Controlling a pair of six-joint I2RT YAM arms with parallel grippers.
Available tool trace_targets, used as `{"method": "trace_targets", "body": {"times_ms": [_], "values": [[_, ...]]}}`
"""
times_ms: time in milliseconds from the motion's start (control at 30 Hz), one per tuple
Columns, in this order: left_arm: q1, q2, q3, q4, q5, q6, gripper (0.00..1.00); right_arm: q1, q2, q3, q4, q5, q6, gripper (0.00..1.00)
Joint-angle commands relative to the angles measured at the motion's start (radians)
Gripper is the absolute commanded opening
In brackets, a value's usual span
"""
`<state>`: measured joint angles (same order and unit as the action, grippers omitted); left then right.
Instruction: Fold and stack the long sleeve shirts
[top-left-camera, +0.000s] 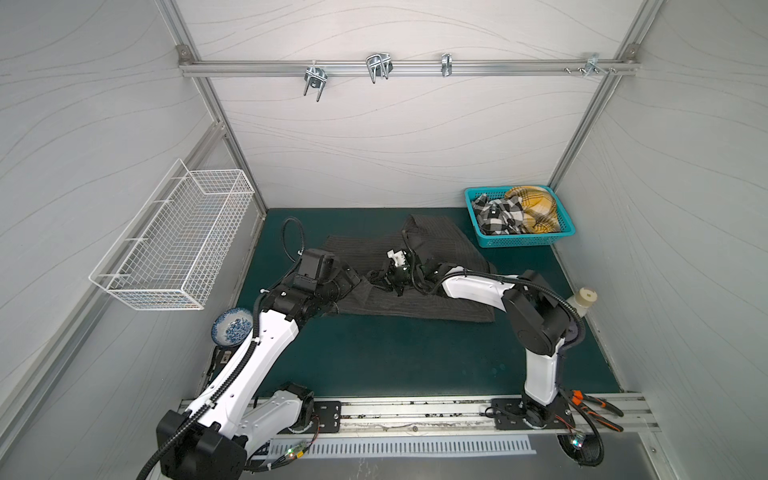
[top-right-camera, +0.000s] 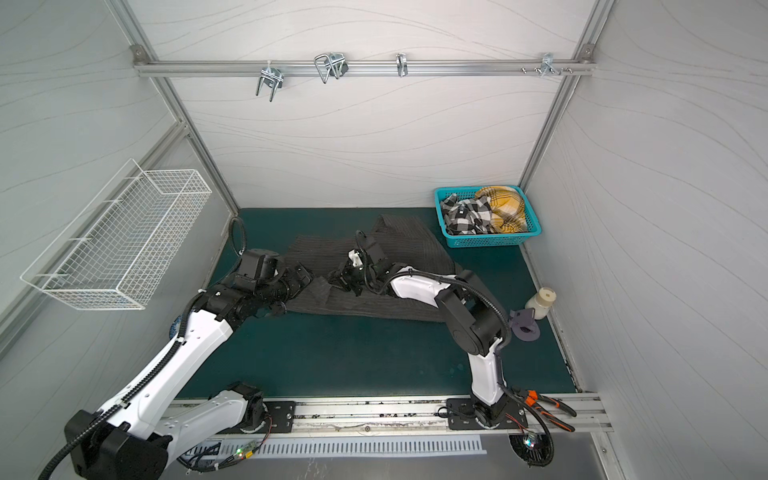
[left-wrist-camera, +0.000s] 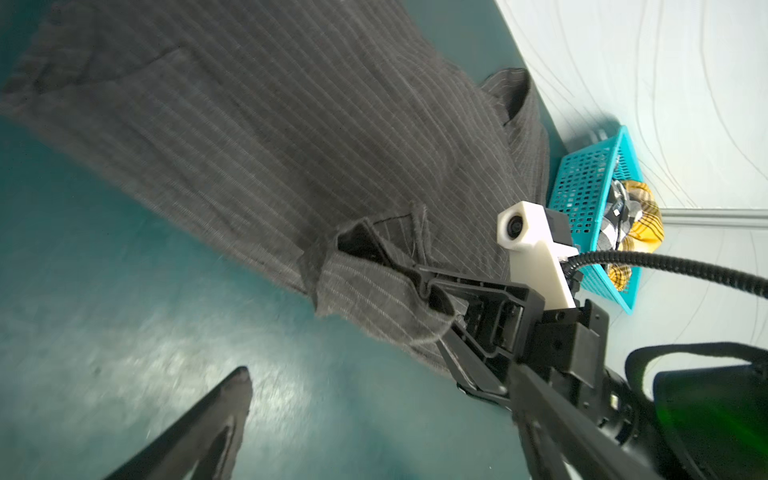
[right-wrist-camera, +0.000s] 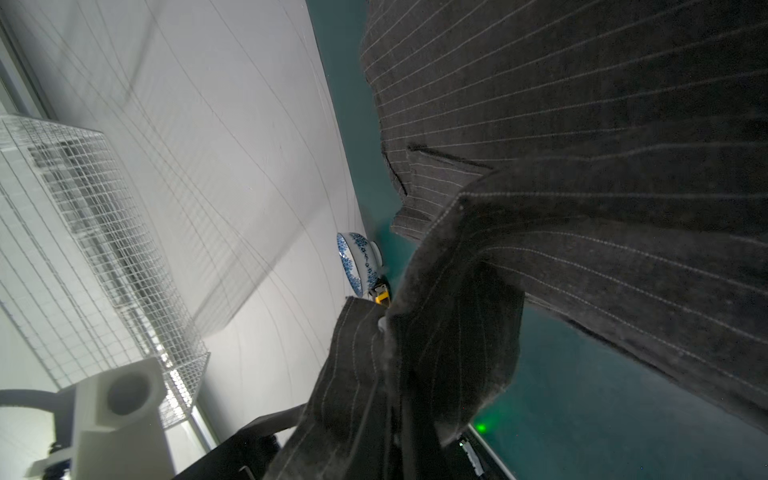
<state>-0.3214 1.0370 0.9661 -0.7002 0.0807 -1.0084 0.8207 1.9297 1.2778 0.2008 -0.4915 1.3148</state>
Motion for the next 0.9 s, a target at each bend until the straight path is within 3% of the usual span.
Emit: {"method": "trace_targets", "body": {"times_ms": [0,133,233,433,600,733,867], "values": [[0.005,0.003,0.052,-0.094,0.069,-0.089,0.9,0.018,-0.062,-0.017,0.046,0.074,-0.093,0.0],[0.007,0.055,0.009,-0.006,0.228,-0.215,0.77,0.041,-0.069,-0.089,0.159,0.112,-0.106,0.0],[0.007,0.087,-0.031,0.076,0.279,-0.282,0.75,0.067,-0.076,-0.095,0.142,0.145,-0.154,0.0],[0.007,0.107,-0.021,0.099,0.255,-0.296,0.76,0.089,-0.087,-0.131,0.171,0.183,-0.177,0.0],[0.011,0.117,-0.033,0.093,0.234,-0.305,0.52,0.092,-0.085,-0.165,0.207,0.193,-0.181,0.0],[0.018,0.145,-0.02,0.043,0.231,-0.284,0.55,0.097,-0.109,-0.207,0.24,0.219,-0.206,0.0],[0.024,0.152,-0.043,0.084,0.257,-0.297,0.51,0.097,-0.115,-0.208,0.229,0.223,-0.236,0.0]]}}
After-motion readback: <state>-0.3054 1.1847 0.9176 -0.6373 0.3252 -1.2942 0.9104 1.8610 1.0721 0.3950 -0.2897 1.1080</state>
